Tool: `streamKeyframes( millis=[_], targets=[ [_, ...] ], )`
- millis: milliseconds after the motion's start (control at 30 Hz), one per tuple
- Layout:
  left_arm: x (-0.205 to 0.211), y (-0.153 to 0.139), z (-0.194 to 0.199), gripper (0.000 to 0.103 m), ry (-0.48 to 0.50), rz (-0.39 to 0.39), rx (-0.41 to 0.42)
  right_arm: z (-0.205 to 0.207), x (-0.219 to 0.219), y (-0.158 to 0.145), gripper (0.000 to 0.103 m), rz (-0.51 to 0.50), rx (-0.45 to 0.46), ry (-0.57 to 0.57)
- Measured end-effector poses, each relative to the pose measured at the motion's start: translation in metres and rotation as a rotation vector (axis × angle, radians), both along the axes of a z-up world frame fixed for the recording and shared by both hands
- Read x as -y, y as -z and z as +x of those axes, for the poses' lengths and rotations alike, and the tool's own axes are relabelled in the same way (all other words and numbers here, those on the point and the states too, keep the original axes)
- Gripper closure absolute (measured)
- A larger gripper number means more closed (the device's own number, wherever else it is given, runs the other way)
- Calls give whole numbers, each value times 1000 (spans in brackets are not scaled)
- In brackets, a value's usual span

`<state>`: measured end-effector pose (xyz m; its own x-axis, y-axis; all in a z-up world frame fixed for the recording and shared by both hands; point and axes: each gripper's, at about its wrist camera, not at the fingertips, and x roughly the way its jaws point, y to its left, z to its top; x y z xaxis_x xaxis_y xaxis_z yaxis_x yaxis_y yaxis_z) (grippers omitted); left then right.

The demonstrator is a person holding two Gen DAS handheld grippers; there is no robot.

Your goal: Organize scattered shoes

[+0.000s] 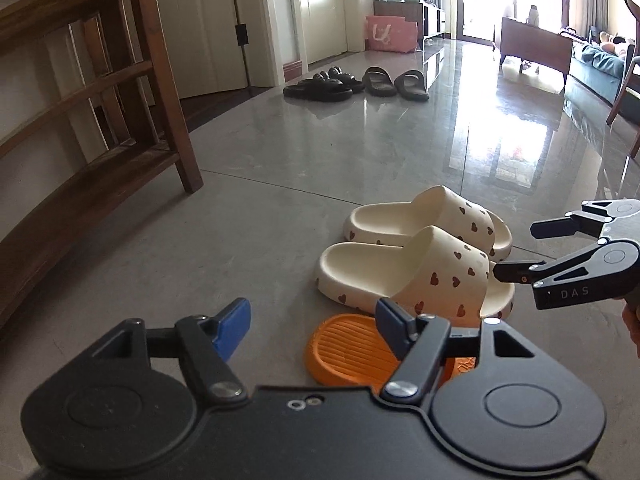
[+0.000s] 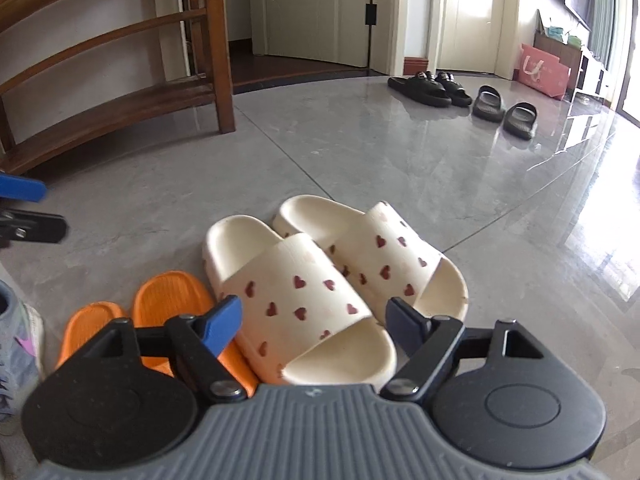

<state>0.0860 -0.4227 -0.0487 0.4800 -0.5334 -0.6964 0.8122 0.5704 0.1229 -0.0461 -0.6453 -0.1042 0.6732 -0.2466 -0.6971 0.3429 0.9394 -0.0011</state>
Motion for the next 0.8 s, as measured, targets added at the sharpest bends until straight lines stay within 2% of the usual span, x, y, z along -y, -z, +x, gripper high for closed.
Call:
streamKeyframes(
  millis=[267,400,600,700,800],
  targets=[
    [-1,7,-9,32,-41,32,-20,-9,10,9,20,-30,-51,22],
    [-2,13,-12,29,-58,47,-44,-6,10,19,18,-53,-98,-10],
    [-3,22,-16,24,-52,54,-64,0,18,31,18,-84,-93,-81],
    [-2,23,-18,23,-40,50,-59,2,26,39,18,-61,-75,-111],
    [-1,25,-21,23,-26,46,-61,8,35,46,18,-52,-82,-93]
  ],
)
